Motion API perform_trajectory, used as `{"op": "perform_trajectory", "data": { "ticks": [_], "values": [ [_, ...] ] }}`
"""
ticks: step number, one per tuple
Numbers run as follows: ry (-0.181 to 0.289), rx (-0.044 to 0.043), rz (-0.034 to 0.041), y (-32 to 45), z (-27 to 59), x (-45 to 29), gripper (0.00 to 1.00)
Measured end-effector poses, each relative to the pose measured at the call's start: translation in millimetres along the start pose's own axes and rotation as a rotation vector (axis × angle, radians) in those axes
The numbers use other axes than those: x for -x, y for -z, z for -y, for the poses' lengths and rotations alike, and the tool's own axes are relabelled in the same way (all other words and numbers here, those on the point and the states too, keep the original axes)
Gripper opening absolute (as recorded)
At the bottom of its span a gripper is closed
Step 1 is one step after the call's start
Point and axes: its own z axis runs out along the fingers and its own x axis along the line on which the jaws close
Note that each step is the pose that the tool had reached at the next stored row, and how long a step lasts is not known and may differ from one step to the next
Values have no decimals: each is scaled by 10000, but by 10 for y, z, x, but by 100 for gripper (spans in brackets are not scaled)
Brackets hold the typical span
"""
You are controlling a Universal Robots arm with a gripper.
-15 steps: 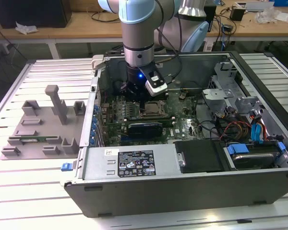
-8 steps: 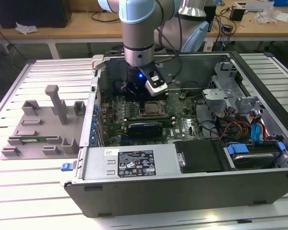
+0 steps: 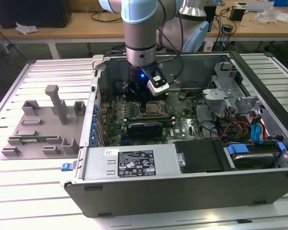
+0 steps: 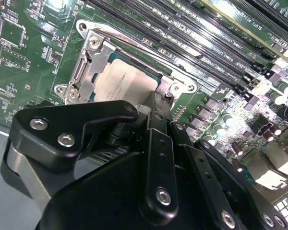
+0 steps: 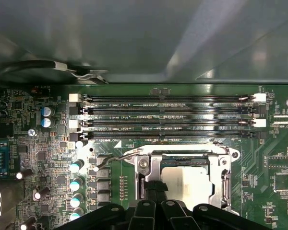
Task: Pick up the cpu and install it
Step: 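Close the cpu cover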
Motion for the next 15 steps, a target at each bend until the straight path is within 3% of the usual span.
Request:
{"op": "perform_trajectory", "data": {
  "ticks": [7, 11, 15],
  "values": [
    [1, 10, 13, 11, -2, 4, 11],
    [0, 0, 0, 88, 0, 5, 11],
    [1, -1, 1, 105, -1, 6, 11]
  ]
}}
